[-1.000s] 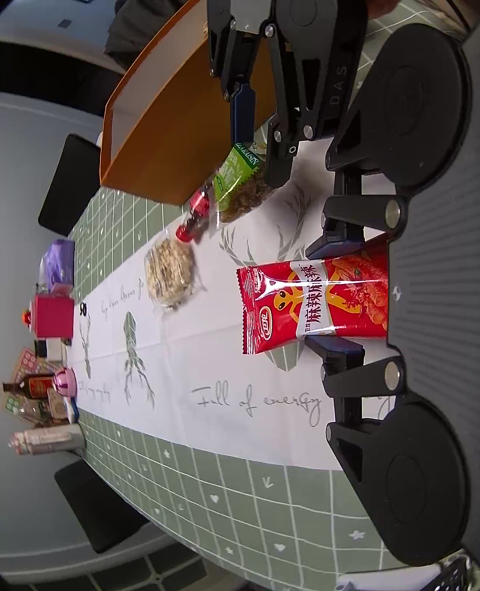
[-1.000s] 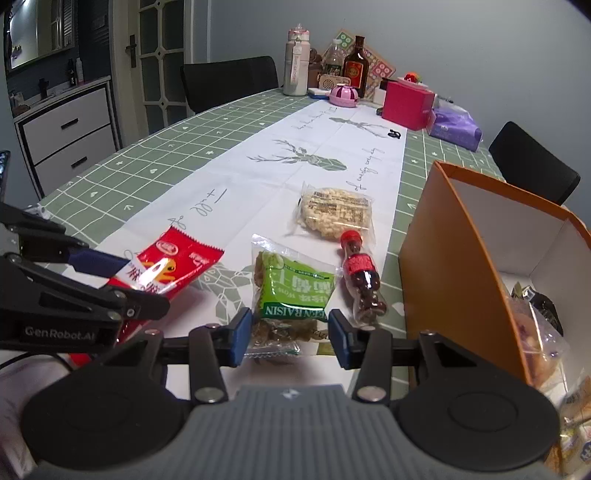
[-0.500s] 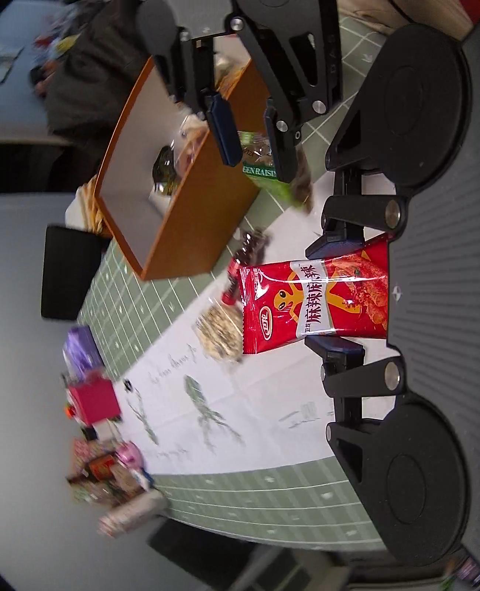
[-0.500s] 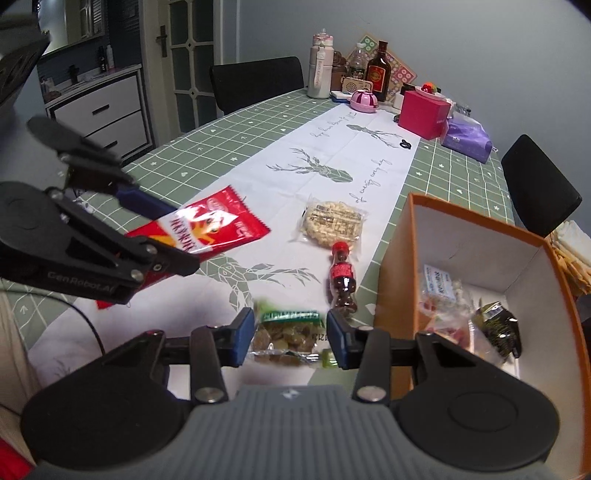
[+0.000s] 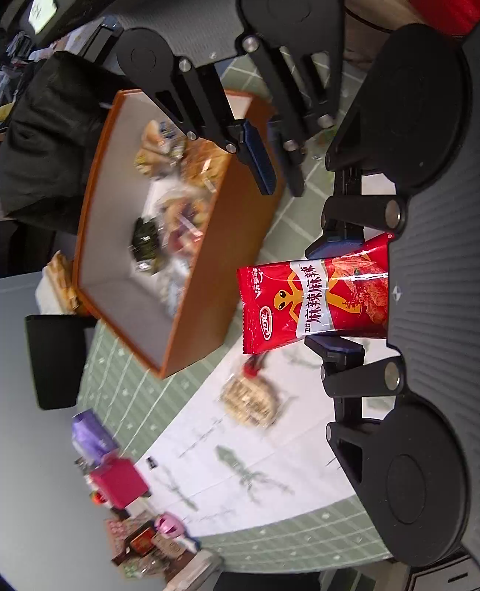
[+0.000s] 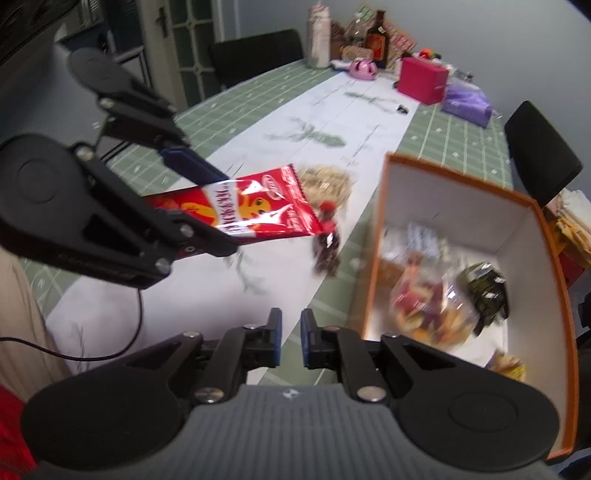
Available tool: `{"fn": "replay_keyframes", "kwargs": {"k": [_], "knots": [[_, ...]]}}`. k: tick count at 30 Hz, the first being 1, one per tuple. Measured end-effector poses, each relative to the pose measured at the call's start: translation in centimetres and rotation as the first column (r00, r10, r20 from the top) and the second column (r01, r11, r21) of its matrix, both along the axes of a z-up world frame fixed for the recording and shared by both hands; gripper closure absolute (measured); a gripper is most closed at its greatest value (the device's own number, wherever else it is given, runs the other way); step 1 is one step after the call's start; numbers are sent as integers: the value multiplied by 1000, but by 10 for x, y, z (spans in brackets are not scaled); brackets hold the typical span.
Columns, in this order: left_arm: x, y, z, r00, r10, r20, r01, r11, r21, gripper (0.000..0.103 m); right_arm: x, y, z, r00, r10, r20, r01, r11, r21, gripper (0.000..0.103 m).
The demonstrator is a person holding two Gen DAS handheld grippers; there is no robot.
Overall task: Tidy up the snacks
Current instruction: 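Carry both packets over the orange box and open both grippers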
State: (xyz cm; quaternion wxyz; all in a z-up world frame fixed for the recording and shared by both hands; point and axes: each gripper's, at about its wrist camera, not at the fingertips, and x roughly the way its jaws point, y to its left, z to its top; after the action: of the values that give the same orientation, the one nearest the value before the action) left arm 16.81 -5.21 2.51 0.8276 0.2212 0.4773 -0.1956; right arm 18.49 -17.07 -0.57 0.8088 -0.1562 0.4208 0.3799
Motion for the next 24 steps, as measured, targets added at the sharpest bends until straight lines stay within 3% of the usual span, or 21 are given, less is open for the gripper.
{"fn": "replay_keyframes", "kwargs": {"k": [2,4,6,8,10,14,19,24], "knots": [[-6,2,-10,1000,-5,-25,5,1000,-3,54,-14,1,-10,999,34,-20,-34,999,-1,63],[-11,5,-15,999,-12,-41,12,1000,-3,54,-26,2,-22,996,74,-47,-76,997,-28,61],[-14,6,-19,998,-16,-52,16,1000,-1,54,-39,4,-31,993,121,-2,-121,990,-74,56],[-17,7,-21,998,-15,-58,14,1000,-1,54,-50,10,-39,982,190,24,-185,974,-130,39],[-20,8,-22,998,-16,-57,16,1000,-2,54,-58,17,-48,972,233,9,-227,957,-182,32],[-27,8,-20,998,-26,-53,25,1000,-9,54,-62,23,-70,974,226,5,-215,936,-279,33],[-28,11,-22,998,-25,-54,25,1000,-10,54,-62,25,-86,984,179,-6,-173,942,-288,34],[-27,13,-24,998,-21,-55,20,1000,-14,54,-66,29,-87,984,173,29,-156,939,-306,50]]}}
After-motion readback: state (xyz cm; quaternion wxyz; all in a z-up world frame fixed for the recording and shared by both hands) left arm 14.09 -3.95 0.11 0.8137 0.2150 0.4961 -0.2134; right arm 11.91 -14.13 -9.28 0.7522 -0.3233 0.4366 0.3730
